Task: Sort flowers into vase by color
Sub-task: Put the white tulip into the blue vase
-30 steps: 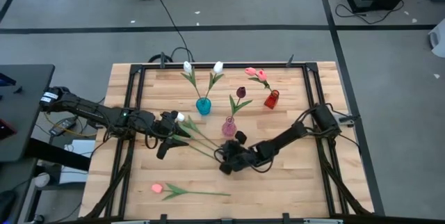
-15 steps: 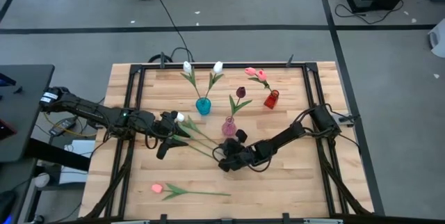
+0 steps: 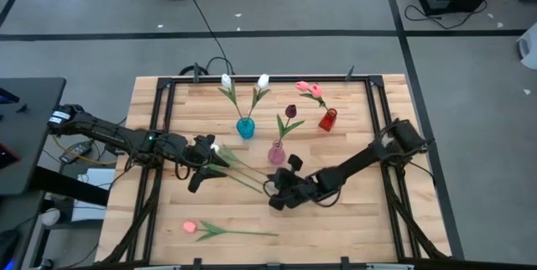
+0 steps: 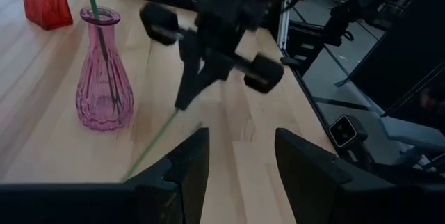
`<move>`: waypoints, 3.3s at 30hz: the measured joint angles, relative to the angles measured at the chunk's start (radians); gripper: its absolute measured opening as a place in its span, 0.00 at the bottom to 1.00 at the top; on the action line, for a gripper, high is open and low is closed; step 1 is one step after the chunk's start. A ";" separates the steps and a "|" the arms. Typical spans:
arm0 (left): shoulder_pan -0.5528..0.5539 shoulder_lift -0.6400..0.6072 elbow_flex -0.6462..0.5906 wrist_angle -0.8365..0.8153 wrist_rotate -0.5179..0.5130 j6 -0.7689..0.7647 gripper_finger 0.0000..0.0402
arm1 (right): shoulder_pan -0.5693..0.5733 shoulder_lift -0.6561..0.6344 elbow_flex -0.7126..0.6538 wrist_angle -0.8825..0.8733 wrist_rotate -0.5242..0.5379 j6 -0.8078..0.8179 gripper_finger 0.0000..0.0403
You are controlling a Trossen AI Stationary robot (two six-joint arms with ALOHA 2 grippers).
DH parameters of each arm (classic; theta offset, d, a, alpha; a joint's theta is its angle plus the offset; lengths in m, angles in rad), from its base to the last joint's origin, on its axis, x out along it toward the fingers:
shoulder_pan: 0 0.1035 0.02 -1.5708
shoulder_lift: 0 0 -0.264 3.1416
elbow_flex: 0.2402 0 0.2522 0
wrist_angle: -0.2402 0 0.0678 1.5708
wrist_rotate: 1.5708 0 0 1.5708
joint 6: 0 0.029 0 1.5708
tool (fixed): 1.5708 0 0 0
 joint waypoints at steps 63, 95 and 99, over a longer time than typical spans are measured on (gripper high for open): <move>0.009 0.225 0.000 0.694 -0.223 0.178 0.04 | 0.091 -0.166 0.001 0.434 0.272 -0.525 0.36; 0.313 -0.059 0.203 -0.124 -0.413 0.319 0.02 | 0.151 -0.242 0.000 0.148 0.425 -0.323 0.47; 0.341 -0.037 0.203 -0.136 -0.367 0.317 0.01 | 0.151 -0.242 0.000 0.150 0.411 -0.323 0.47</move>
